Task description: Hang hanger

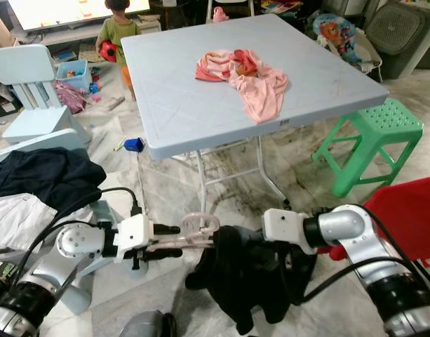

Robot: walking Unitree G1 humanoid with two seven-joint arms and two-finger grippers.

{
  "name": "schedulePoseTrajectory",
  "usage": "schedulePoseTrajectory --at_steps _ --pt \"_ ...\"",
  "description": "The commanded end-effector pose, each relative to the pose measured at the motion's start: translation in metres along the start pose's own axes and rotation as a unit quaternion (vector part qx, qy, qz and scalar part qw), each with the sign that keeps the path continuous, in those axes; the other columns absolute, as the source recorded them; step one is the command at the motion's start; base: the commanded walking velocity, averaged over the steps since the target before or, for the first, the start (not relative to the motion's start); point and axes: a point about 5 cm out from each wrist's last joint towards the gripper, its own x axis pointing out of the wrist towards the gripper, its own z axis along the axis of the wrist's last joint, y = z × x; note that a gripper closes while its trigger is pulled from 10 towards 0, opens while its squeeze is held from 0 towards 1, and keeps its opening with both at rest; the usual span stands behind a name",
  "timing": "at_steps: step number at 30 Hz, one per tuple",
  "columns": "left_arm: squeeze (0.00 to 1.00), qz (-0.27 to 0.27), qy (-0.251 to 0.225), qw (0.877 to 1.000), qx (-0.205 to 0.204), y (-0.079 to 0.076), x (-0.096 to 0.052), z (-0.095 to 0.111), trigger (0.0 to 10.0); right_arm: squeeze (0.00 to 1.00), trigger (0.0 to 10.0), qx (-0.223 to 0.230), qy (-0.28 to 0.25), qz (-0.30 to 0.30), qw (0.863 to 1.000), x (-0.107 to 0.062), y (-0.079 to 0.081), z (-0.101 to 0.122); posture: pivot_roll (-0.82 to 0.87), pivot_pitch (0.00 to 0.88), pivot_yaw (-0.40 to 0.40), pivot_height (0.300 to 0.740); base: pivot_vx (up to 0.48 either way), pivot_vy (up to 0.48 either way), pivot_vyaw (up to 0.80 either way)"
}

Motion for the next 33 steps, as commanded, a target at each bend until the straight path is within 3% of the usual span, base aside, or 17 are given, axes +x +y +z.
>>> schedulePoseTrajectory --at_steps 1,5,15,25,28,33 --pt "0.0 0.018 0.004 1.0 0.023 0.008 -0.001 0.003 0.0 0.0 10.0 -0.043 -0.016 -0.03 0.999 0.001 -0.013 0.012 -0.04 0.0 0.02 0.74 0.0 0.0 0.0" --pt "0.0 0.034 0.011 0.999 0.034 0.014 -0.002 0.002 0.0 0.0 10.0 -0.088 -0.015 -0.065 0.994 0.001 -0.025 0.017 -0.04 0.0 0.022 0.74 0.0 0.0 0.0" --pt "0.0 0.038 0.019 0.998 0.038 0.014 -0.004 -0.004 0.0 0.0 10.0 -0.125 0.011 -0.07 0.99 -0.009 -0.037 0.013 -0.04 0.0 0.021 0.74 0.0 0.0 0.0" --pt "0.0 0.042 0.028 0.998 0.042 0.013 -0.005 -0.011 0.0 0.0 10.0 -0.192 0.021 -0.118 0.974 -0.011 -0.058 0.016 -0.04 0.0 0.017 0.74 0.0 0.0 0.0" --pt "0.0 0.064 0.033 0.996 0.051 0.018 -0.006 -0.012 0.0 0.0 10.0 -0.202 0.015 -0.133 0.97 -0.011 -0.062 0.017 -0.04 0.0 0.015 0.74 0.0 0.0 0.0" --pt "0.0 0.162 0.052 0.981 0.089 0.04 -0.009 -0.009 0.0 0.0 10.0 -0.226 0.007 -0.175 0.958 -0.009 -0.07 0.023 -0.04 0.0 0.015 0.74 0.0 0.0 0.0"
